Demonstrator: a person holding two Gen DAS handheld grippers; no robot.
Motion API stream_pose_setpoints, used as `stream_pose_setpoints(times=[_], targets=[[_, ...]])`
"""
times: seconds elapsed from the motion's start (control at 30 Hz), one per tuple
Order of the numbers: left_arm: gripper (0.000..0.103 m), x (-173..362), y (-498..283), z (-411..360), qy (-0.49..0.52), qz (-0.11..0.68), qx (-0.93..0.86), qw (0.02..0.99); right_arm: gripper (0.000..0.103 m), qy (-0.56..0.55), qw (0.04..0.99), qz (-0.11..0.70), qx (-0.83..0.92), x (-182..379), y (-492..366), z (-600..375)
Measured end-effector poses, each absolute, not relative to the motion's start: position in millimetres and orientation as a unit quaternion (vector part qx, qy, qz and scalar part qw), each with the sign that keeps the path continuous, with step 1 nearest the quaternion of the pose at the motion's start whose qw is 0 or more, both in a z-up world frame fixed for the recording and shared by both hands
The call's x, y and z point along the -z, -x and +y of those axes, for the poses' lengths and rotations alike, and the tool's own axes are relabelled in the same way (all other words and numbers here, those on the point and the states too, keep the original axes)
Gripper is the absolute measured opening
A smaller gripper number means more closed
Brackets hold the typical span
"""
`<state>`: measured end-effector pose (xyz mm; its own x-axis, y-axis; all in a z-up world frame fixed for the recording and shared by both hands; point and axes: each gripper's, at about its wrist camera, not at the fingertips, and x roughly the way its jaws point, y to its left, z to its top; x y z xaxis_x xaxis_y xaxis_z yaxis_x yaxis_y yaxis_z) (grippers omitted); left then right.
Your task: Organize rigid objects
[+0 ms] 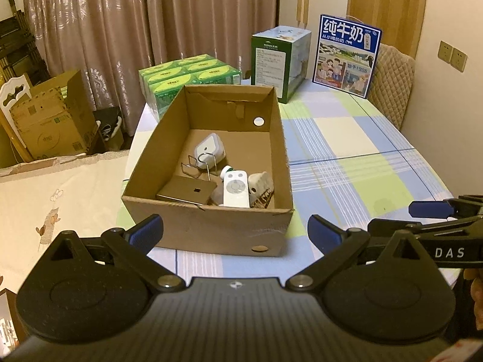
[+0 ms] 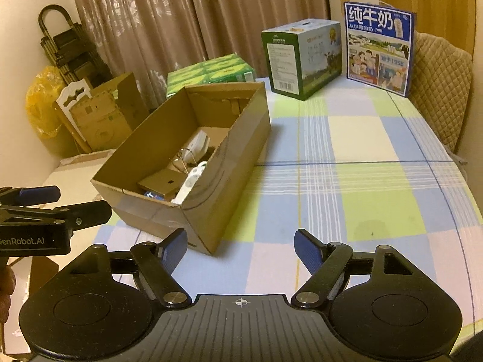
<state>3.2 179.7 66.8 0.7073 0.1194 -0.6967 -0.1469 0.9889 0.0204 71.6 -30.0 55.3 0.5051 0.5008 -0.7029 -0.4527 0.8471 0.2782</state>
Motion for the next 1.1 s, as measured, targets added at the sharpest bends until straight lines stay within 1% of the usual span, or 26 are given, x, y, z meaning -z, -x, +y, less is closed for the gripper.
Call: stream_pose_setpoints(times=[1.1], targets=[[0.101,-55,2,187,0.005,0.391,-0.087,0.916,0.075,-0.027,0.868,0.418,-0.267,-58,-67,-24]])
